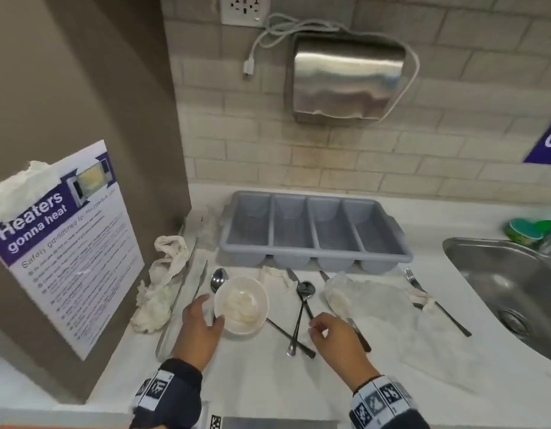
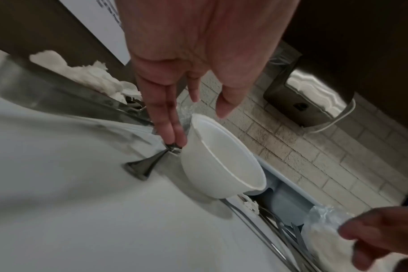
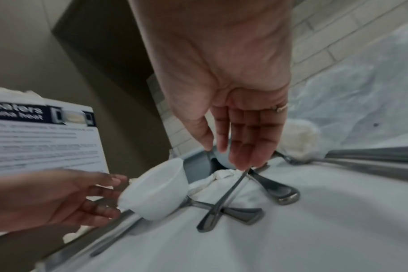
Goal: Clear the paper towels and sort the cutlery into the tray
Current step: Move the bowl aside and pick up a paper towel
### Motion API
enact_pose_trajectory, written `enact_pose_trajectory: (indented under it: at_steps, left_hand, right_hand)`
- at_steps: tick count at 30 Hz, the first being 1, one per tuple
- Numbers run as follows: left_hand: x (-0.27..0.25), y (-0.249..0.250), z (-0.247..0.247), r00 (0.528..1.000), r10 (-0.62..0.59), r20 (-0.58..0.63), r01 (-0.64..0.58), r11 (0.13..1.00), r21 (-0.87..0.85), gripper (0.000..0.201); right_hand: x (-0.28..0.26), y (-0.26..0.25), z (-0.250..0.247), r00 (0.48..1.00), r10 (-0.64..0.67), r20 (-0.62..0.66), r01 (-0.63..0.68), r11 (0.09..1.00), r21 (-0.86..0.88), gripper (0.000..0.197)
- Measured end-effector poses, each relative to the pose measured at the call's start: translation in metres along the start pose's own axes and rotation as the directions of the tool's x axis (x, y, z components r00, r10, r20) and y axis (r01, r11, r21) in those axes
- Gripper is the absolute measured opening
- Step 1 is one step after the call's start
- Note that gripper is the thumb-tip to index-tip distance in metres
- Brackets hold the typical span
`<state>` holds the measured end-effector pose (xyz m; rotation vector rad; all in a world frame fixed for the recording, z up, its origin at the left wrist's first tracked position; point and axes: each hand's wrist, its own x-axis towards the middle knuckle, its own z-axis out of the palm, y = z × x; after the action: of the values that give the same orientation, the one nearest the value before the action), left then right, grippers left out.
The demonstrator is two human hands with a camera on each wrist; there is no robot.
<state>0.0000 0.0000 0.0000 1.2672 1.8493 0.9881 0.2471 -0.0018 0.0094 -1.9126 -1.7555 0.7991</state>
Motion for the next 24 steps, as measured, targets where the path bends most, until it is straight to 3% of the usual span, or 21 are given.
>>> enact_pose_trajectory:
  at_steps: [6,10,15,16,18,20,21,22,24]
  left_hand:
    - [0.031,-0.010,0.007,0.996,-0.054,0.073,0.052,0.998,0.027,0.059]
    - [0.036,-0.009,0.010,0.993,-0.045,0.105,0.046,0.999,-0.007,0.053]
    - [0.035,-0.006,0.013,0.985,-0.065,0.162,0.077,0.994,-0.072,0.050]
    - [0.035,-0.006,0.013,0.984,-0.075,0.163,0.089,0.993,-0.082,0.051]
    - [0.035,-0.002,0.013,0.981,-0.081,0.174,0.100,0.989,-0.105,0.053]
    - [0.037,0.003,0.012,0.978,-0.084,0.189,0.107,0.987,-0.120,0.053]
    - [0.037,0.005,0.012,0.977,-0.084,0.194,0.108,0.987,-0.118,0.053]
    - [0.037,0.008,0.011,0.977,-0.082,0.198,0.107,0.987,-0.116,0.054]
    - [0.038,0.015,0.012,0.976,-0.074,0.207,0.098,0.990,-0.106,0.055]
  right_hand:
    - [0.050,-0.012,0.026,0.981,0.181,0.073,-0.161,0.963,-0.216,0.022]
    - [0.064,-0.009,0.036,0.979,0.192,0.074,-0.169,0.955,-0.244,0.017]
    - [0.069,-0.008,0.029,0.976,0.183,0.119,-0.157,0.967,-0.200,0.026]
    - [0.068,-0.007,0.023,0.982,0.165,0.093,-0.145,0.971,-0.190,0.028]
    - [0.065,-0.003,0.007,0.995,0.061,-0.081,-0.076,0.979,-0.188,0.026]
    - [0.064,0.006,-0.011,0.947,-0.096,-0.308,0.021,0.971,-0.237,0.028]
    - [0.065,0.012,-0.020,0.911,-0.155,-0.382,0.025,0.946,-0.323,0.040]
    - [0.068,0.020,-0.026,0.893,-0.165,-0.419,-0.021,0.914,-0.405,0.055]
    - [0.078,0.034,-0.035,0.928,-0.031,-0.370,-0.161,0.864,-0.476,0.081]
